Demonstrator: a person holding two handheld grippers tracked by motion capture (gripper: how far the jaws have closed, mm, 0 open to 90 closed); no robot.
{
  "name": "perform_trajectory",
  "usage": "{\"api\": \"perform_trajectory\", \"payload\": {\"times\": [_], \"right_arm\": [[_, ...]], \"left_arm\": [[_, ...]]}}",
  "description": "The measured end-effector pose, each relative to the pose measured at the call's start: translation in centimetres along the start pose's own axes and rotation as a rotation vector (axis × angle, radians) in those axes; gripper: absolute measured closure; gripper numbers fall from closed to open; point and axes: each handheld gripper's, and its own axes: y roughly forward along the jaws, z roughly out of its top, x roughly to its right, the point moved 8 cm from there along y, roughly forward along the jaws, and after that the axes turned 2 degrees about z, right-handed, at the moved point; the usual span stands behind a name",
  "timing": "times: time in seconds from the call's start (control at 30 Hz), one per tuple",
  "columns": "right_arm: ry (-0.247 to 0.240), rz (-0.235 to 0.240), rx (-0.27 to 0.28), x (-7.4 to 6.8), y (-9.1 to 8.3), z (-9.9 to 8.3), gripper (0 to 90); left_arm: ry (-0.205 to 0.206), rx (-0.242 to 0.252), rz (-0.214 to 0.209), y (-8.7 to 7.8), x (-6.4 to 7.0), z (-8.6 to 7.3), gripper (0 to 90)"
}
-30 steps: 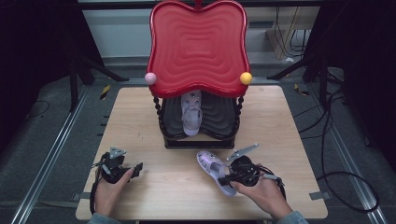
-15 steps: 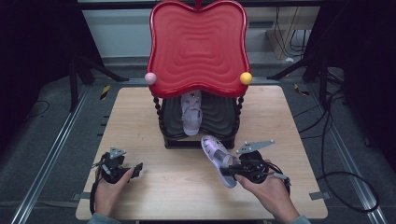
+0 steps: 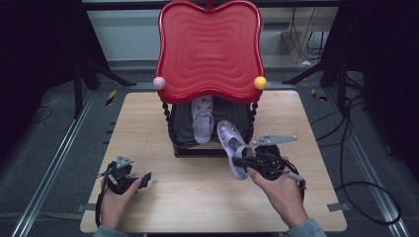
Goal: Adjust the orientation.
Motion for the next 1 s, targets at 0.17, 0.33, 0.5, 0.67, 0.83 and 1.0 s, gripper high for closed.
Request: {"api": "perform_trajectory", "payload": {"times": [0.17, 0.33, 0.5, 0.67, 0.83, 1.0], "right_arm": [[0.020, -0.051, 0.029, 0.3, 0.8, 1.3, 86.6], [0.023, -0.117, 0.055, 0.9, 1.9, 2.5, 86.6], [0.033, -0.163, 0.081, 1.1, 2.9, 3.5, 86.5], [0.037, -0.182, 0.095, 1.2, 3.6, 3.9, 86.5], [0.048, -0.212, 0.096, 1.4, 4.5, 4.2, 86.4], [0.048, -0.259, 0.104, 1.7, 5.6, 5.0, 86.4]], "left_arm": [[-0.002, 0.000, -0.002, 0.0, 0.1, 0.0, 14.5], [-0.005, 0.002, -0.005, 0.0, 0.0, 0.0, 14.5], [-0.005, 0.003, -0.006, -0.1, -0.1, 0.0, 14.6], [-0.008, 0.006, -0.008, -0.1, -0.1, 0.0, 14.5], [-0.008, 0.006, -0.009, -0.1, 0.0, 0.0, 14.6], [-0.008, 0.006, -0.008, -0.1, 0.0, 0.1, 14.6]]}}
